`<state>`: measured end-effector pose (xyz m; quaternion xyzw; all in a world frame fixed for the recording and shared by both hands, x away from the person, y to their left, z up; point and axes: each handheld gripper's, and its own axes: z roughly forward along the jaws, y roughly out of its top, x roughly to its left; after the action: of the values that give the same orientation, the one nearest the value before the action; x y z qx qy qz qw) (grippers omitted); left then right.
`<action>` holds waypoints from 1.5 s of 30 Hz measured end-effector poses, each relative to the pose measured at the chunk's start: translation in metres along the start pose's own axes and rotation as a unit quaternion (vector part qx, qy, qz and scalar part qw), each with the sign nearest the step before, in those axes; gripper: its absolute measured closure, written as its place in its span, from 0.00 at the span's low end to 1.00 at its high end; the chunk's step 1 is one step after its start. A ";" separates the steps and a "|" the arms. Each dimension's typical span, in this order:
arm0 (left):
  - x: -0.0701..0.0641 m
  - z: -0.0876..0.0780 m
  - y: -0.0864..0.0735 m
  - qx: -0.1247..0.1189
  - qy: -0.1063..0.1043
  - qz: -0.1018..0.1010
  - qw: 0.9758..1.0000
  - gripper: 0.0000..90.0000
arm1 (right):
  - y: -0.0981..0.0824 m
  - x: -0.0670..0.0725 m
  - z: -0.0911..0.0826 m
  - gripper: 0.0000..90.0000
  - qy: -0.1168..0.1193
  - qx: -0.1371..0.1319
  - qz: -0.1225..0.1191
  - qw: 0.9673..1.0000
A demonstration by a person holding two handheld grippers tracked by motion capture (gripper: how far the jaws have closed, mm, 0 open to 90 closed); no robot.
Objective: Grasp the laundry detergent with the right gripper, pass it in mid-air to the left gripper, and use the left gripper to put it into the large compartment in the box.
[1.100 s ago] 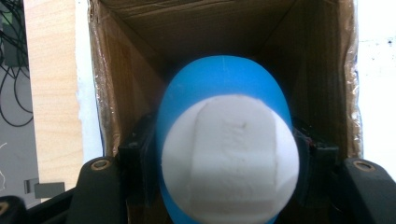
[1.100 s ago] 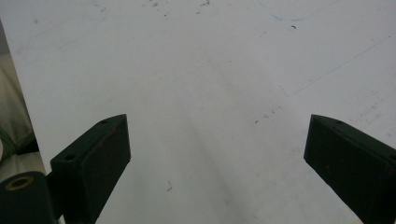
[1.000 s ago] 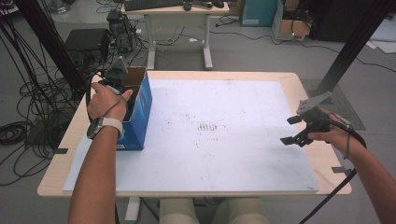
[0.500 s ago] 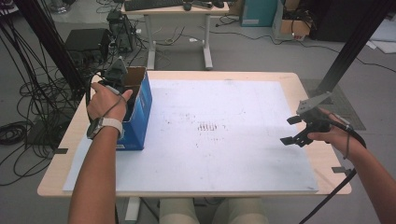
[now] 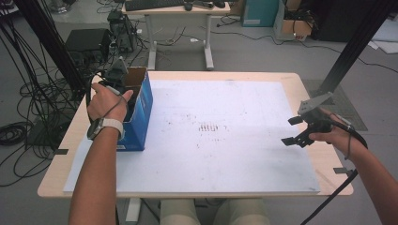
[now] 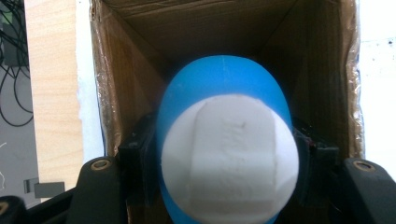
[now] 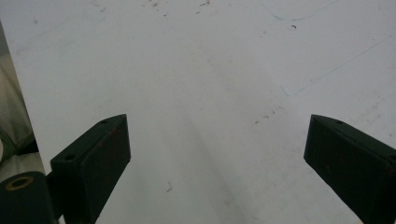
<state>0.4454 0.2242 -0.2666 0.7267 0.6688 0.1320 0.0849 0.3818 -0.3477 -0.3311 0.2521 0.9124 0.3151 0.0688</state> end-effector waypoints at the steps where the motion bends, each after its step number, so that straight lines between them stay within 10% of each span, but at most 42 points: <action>1: 0.000 0.000 0.000 0.001 -0.001 0.001 1.000 0.42 | 0.000 0.000 0.000 0.08 0.000 0.000 0.001 1.000; 45: 0.002 -0.001 -0.001 0.003 -0.005 0.005 1.000 0.41 | -0.001 -0.002 0.002 0.08 0.002 -0.010 -0.015 1.000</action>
<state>0.4445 0.2262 -0.2660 0.7306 0.6655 0.1269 0.0850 0.3838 -0.3482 -0.3329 0.2368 0.9129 0.3239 0.0747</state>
